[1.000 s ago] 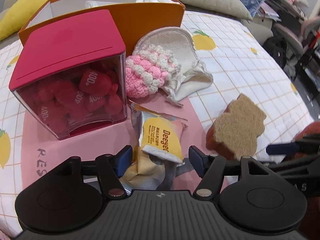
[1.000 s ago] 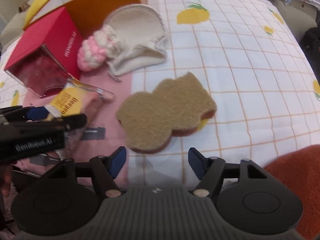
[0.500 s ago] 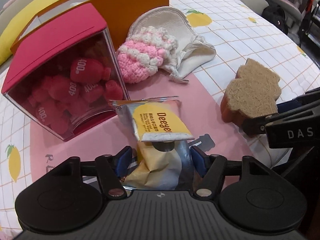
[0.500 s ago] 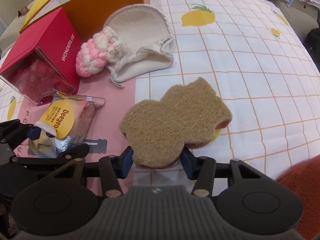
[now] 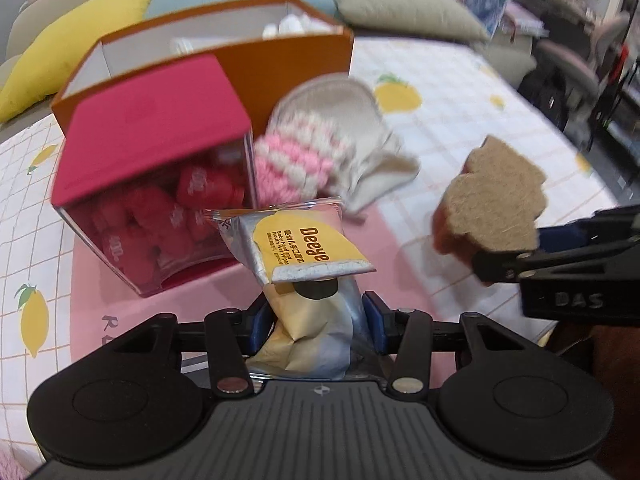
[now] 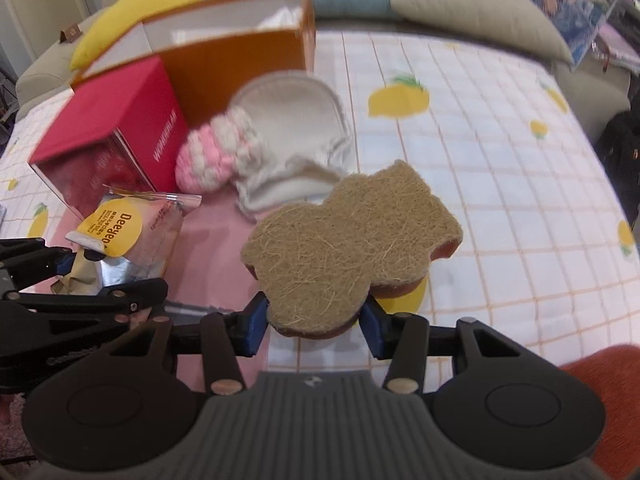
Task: Organize soft objects
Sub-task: 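Carry the sponge and snack bag over the orange box with both tools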
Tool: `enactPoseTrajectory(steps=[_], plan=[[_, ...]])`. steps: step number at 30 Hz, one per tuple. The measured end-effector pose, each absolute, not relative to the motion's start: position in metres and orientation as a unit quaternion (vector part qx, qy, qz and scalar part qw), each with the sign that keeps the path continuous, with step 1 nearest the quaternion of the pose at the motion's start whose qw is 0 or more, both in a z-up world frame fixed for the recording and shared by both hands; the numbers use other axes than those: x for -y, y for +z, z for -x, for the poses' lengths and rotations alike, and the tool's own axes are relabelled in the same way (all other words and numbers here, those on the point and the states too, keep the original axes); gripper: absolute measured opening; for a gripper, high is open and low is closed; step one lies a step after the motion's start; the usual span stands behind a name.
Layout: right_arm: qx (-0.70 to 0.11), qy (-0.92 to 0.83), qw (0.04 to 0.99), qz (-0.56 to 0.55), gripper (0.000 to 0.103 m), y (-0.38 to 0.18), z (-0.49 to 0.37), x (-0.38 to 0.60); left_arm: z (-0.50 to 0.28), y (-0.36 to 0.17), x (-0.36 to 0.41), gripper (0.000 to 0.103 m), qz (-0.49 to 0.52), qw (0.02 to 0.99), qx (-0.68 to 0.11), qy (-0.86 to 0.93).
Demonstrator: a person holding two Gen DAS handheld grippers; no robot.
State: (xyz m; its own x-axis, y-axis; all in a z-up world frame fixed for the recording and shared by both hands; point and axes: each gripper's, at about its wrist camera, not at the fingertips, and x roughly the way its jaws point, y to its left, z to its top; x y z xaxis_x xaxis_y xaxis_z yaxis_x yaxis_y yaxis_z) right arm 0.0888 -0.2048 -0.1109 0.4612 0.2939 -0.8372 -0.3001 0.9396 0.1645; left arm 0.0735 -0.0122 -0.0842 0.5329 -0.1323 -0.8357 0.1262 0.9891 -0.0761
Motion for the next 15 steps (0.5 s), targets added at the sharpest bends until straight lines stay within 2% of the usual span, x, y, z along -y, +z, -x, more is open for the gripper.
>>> enactPoseTrajectory(steps=[15], plan=[[-0.320, 0.248, 0.911, 0.080, 0.048, -0.016, -0.090, 0.196, -0.080, -0.003, -0.022, 0.054, 0.072, 0.918, -0.385, -0.063]])
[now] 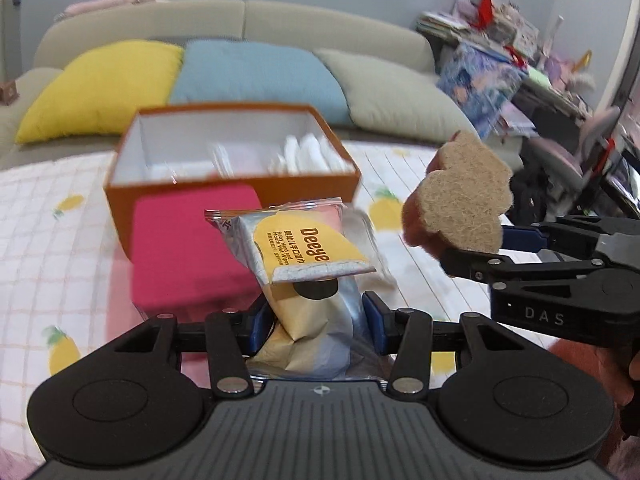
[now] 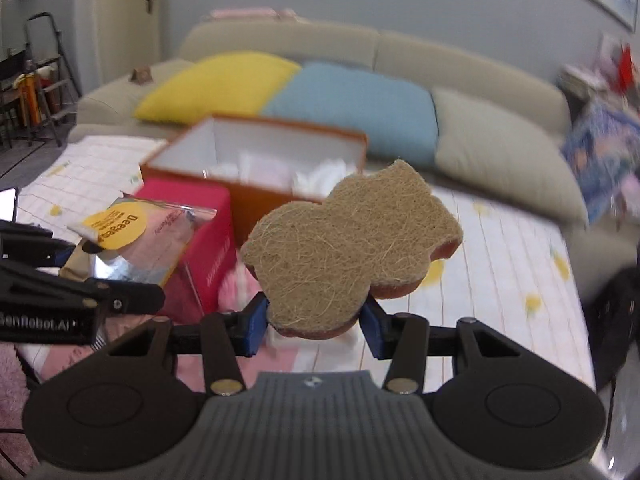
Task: Organize soft objects
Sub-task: 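Carry the sponge and snack bag over the orange box with both tools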
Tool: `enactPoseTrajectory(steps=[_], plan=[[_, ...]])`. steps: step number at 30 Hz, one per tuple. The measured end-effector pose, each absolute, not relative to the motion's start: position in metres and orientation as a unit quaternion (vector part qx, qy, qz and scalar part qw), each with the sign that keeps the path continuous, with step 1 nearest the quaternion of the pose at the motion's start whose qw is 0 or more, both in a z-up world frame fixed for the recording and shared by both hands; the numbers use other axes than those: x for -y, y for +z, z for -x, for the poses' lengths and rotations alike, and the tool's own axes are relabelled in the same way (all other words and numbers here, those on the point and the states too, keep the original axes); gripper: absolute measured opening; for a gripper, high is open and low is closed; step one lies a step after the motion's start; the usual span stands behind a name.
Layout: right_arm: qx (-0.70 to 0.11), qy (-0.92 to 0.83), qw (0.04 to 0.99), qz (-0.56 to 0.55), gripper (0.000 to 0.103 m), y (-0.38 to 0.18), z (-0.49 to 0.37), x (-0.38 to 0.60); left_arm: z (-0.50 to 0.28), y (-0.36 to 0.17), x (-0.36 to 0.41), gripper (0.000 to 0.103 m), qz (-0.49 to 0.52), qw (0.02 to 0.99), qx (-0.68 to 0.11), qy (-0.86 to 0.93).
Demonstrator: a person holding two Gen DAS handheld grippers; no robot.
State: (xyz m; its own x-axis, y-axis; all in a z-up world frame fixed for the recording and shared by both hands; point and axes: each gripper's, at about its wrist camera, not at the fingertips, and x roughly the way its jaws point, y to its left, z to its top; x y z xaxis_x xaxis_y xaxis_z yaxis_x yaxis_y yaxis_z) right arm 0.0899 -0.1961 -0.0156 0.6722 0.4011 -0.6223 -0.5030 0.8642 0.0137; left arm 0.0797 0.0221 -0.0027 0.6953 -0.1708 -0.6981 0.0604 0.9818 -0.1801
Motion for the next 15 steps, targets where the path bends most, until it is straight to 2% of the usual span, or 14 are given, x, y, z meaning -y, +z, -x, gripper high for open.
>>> enactPoseTrajectory(steps=[9, 15], plan=[[-0.242, 0.298, 0.915, 0.122, 0.048, 0.028, -0.126, 0.166, -0.118, 0.029, -0.056, 0.054, 0.059, 0.933, -0.354, -0.020], [-0.224, 0.326, 0.907, 0.148, 0.048, 0.045, -0.164, 0.135, -0.153, 0.040, -0.078, 0.054, 0.051, 0.937, -0.345, 0.000]])
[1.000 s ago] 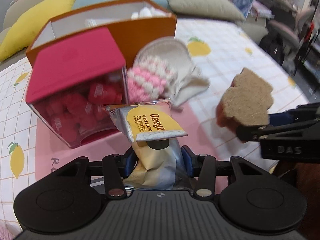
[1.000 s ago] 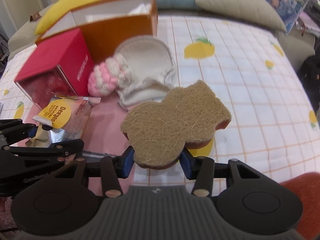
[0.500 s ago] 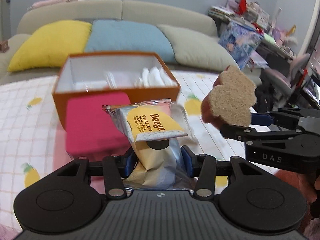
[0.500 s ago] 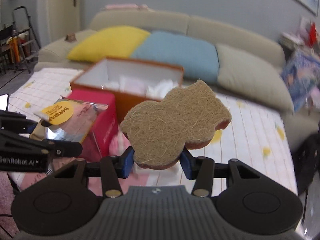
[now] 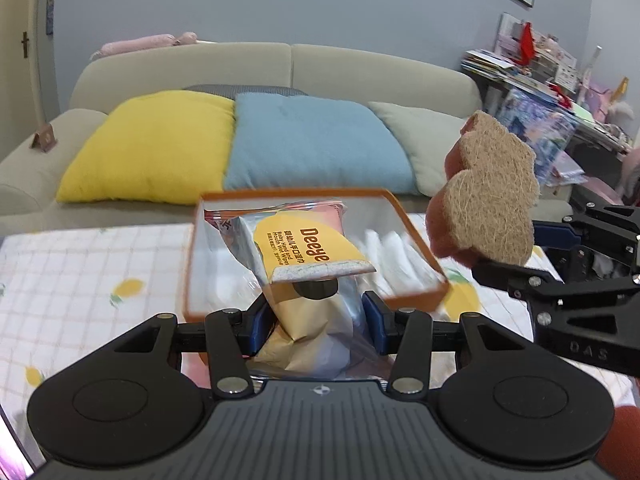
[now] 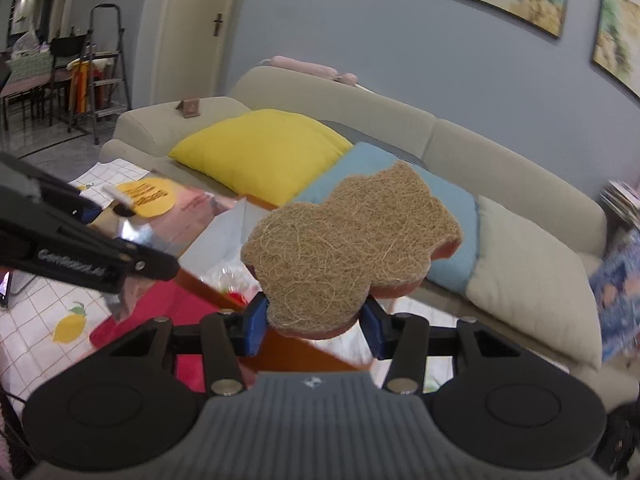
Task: Organize soft objects
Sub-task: 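Carry the sponge and snack bag over the orange box with both tools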
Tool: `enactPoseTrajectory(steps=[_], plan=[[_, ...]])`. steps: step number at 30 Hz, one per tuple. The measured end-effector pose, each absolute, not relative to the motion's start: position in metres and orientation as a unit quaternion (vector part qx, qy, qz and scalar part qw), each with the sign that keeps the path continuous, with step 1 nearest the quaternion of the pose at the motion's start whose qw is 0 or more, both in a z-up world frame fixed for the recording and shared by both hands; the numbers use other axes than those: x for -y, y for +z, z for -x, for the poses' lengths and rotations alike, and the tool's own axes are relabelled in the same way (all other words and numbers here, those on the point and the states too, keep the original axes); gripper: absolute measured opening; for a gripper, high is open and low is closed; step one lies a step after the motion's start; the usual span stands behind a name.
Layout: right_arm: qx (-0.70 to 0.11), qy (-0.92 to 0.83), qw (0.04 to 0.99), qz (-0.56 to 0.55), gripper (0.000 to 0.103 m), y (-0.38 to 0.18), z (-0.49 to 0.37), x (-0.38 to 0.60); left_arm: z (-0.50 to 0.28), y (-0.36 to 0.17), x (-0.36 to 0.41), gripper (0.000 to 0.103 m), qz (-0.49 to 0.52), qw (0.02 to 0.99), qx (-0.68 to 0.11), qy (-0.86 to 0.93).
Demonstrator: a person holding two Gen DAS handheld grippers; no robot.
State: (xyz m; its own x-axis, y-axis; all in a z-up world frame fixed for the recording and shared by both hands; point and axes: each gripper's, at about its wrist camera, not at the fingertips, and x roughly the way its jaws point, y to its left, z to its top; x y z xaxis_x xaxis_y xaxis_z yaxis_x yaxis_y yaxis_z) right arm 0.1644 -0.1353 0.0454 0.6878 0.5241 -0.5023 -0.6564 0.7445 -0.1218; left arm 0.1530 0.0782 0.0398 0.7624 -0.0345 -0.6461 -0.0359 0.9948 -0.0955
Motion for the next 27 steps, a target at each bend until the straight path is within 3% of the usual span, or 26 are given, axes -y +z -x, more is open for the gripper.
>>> enactPoseTrajectory(steps=[11, 27], plan=[[-0.264, 0.359, 0.878, 0.176, 0.048, 0.031, -0.249, 0.068, -0.220, 0.022, -0.115, 0.054, 0.036, 0.931, -0.363, -0.007], [-0.398, 0.331, 0.850, 0.096, 0.049, -0.034, -0.335, 0.019, -0.272, -0.040, -0.122, 0.054, 0.048, 0.904, -0.425, 0.028]])
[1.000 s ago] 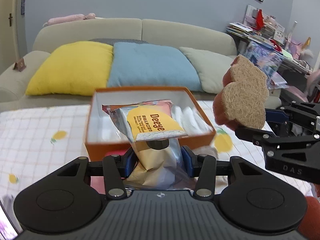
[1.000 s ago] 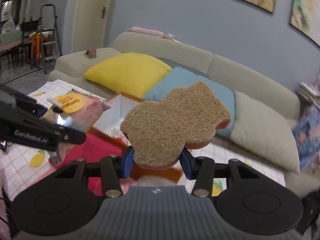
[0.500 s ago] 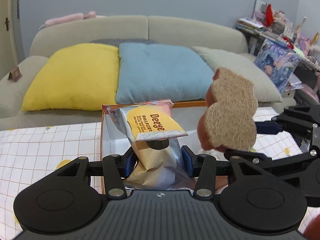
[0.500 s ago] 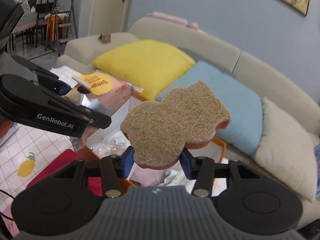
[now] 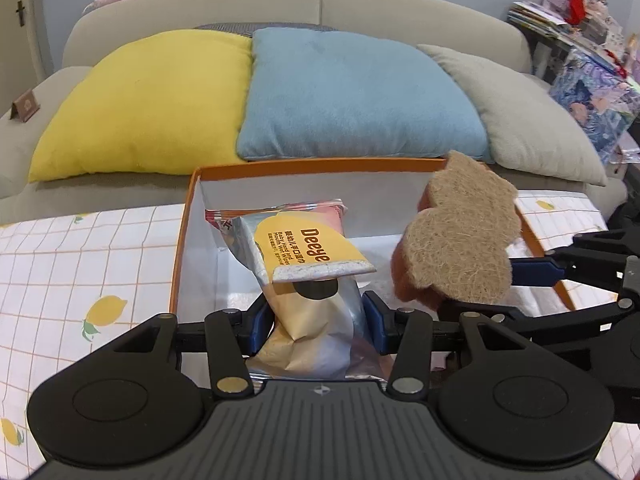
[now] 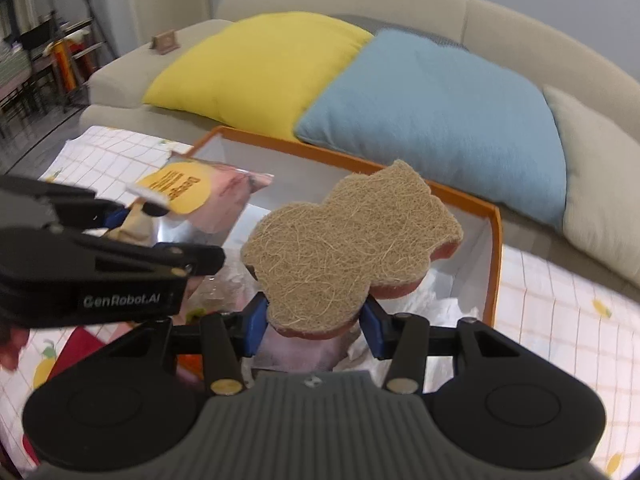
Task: Organize soft objects
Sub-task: 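Carry the sponge and snack bag over the orange box with both tools, then open both tools to drop the sponge and snack bag into the box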
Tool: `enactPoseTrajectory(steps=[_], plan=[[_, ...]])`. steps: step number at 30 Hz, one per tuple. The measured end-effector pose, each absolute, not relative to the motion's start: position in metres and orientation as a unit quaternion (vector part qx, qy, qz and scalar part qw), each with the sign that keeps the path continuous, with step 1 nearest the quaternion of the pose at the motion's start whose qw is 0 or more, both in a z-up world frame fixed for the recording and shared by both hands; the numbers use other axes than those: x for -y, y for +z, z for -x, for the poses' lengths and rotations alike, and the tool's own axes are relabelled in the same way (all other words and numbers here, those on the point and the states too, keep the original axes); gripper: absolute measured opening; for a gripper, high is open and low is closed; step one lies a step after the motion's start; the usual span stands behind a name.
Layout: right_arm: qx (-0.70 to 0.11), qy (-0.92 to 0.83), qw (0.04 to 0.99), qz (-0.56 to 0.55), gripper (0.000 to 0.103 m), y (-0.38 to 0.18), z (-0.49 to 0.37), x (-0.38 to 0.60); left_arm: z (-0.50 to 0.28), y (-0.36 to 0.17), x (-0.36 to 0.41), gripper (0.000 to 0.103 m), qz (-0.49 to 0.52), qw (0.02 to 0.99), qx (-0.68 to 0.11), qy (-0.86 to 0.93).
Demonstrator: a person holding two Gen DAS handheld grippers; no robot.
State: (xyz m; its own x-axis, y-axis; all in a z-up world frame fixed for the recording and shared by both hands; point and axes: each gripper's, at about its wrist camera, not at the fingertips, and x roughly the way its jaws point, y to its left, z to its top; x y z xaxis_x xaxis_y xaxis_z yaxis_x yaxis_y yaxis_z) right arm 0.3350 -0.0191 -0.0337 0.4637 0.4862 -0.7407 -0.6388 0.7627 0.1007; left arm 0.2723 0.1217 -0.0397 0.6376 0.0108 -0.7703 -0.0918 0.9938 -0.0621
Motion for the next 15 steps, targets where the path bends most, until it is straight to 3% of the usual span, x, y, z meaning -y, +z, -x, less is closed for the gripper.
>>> enactPoseTrajectory(steps=[6, 10, 15], plan=[[-0.390, 0.329, 0.852, 0.115, 0.050, -0.044, -0.337, 0.011, -0.269, -0.040, -0.122, 0.054, 0.048, 0.906, -0.419, 0.036], [-0.397, 0.327, 0.851, 0.101, 0.056, -0.045, -0.335, 0.018, -0.269, -0.028, -0.124, 0.064, 0.050, 0.916, -0.397, 0.030], [-0.385, 0.322, 0.860, 0.089, 0.060, -0.035, -0.328, 0.024, -0.257, -0.010, -0.116, 0.065, 0.046, 0.926, -0.375, 0.025]])
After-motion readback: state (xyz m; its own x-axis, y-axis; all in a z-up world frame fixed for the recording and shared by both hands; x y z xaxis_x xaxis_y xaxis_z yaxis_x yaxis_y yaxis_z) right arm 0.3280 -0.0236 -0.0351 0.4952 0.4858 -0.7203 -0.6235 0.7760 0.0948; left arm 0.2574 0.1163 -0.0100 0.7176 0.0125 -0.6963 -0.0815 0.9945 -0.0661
